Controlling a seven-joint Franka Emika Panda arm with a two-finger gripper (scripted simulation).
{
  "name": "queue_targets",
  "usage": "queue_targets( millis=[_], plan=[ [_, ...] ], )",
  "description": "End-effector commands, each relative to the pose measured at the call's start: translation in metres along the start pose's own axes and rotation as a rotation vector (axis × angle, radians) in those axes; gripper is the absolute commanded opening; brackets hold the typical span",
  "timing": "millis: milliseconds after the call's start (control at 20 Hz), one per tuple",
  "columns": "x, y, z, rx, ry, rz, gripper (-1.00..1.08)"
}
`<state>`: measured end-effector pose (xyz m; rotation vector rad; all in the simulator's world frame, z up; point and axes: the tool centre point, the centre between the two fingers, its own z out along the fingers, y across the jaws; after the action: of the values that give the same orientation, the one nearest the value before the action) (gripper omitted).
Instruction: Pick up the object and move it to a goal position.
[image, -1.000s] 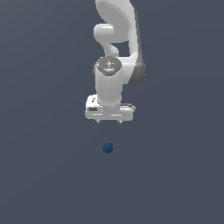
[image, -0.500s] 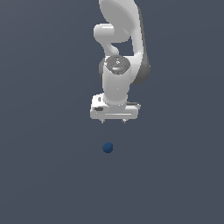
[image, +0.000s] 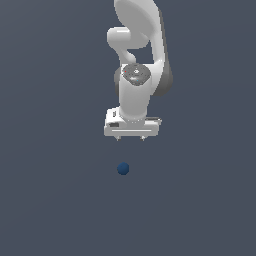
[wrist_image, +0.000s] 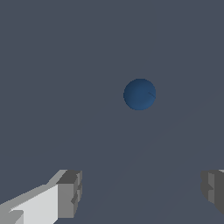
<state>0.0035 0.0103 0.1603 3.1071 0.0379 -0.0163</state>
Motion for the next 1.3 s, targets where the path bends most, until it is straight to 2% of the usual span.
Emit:
queue_targets(
  millis=[0,350,850,1250],
  plan=[
    [0.003,0.001,0.002,0.001,0.000,0.005,1.00],
    [0.022,0.007,0.018,0.009,0.002,0.041,1.00],
    [0.062,0.023,0.059,0.027,0.006,0.123,1.00],
    [0.076,0.030,0.078,0.034,0.008,0.155,1.00]
  ],
)
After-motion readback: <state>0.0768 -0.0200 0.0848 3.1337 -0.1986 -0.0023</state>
